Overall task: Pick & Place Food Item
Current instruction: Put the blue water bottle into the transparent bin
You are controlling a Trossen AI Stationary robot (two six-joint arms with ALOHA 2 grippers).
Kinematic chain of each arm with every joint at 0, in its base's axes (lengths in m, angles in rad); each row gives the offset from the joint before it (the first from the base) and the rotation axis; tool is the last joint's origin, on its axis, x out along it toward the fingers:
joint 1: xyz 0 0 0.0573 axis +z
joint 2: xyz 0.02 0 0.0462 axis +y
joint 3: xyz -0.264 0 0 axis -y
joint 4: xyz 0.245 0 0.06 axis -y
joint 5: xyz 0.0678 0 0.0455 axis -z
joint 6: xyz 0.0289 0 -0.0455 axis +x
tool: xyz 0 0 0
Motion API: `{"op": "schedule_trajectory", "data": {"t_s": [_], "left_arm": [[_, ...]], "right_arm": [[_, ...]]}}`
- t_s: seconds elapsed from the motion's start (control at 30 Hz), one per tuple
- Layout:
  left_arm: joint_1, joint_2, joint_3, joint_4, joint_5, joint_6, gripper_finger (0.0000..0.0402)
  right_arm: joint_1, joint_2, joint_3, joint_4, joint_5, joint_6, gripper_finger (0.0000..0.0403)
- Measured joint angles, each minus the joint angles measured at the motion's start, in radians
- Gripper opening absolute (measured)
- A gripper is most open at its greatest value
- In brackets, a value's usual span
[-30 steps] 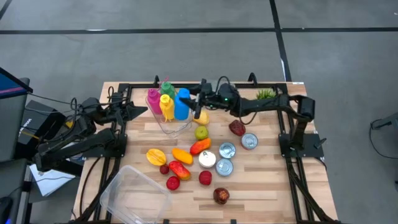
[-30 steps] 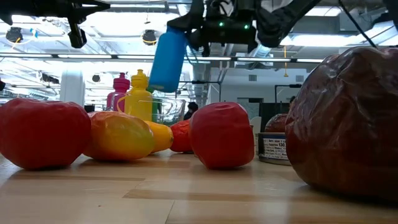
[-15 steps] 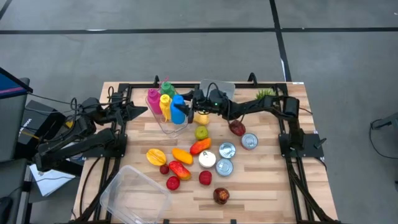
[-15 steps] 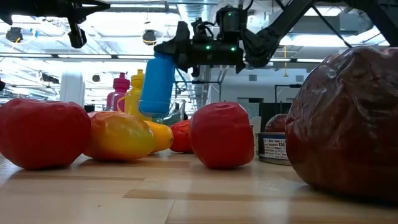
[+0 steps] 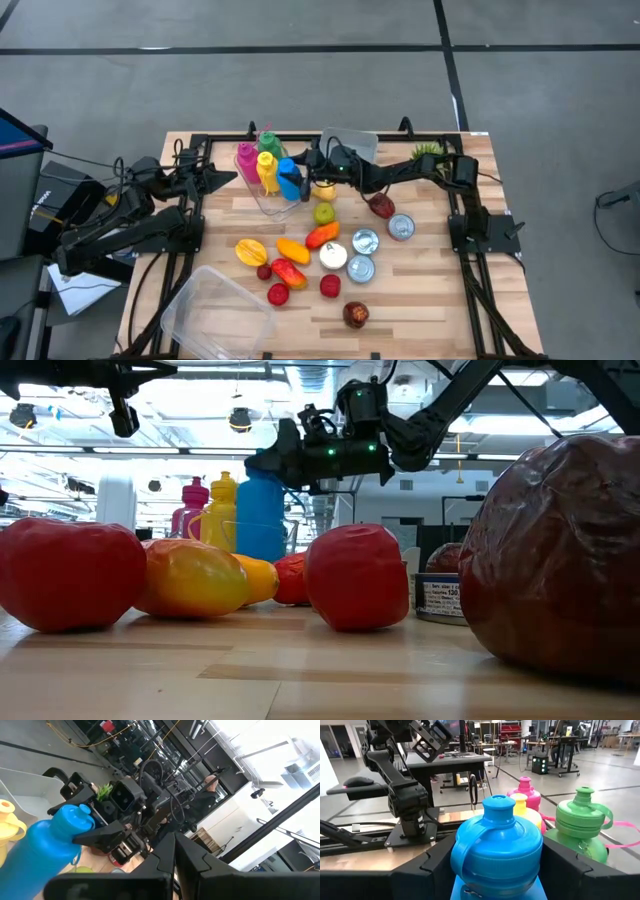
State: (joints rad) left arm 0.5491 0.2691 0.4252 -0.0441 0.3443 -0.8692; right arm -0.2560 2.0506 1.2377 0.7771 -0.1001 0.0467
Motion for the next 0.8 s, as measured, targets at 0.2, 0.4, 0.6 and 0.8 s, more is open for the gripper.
{"op": "schedule_trajectory", "data": {"t_s": [0.2, 0.4, 0.6, 0.8], "left_arm": [[0.0, 0.0, 0.0, 0.0, 0.0, 0.0, 0.0], [0.0, 0.0, 0.0, 0.0, 0.0, 0.0, 0.0], [0.0, 0.0, 0.0, 0.0, 0.0, 0.0, 0.0], [0.0, 0.0, 0.0, 0.0, 0.0, 0.023, 0.0]], "right_arm": [[0.001, 0.0, 0.0, 0.003, 0.001, -0.021, 0.0221], [0.002, 0.0, 0.0, -0.016, 0.001, -0.019, 0.0236], [0.006, 0.0, 0.0, -0.047, 0.001, -0.013, 0.0239], [0.007, 0.0, -0.001, -0.068, 0.0, -0.013, 0.024]]}}
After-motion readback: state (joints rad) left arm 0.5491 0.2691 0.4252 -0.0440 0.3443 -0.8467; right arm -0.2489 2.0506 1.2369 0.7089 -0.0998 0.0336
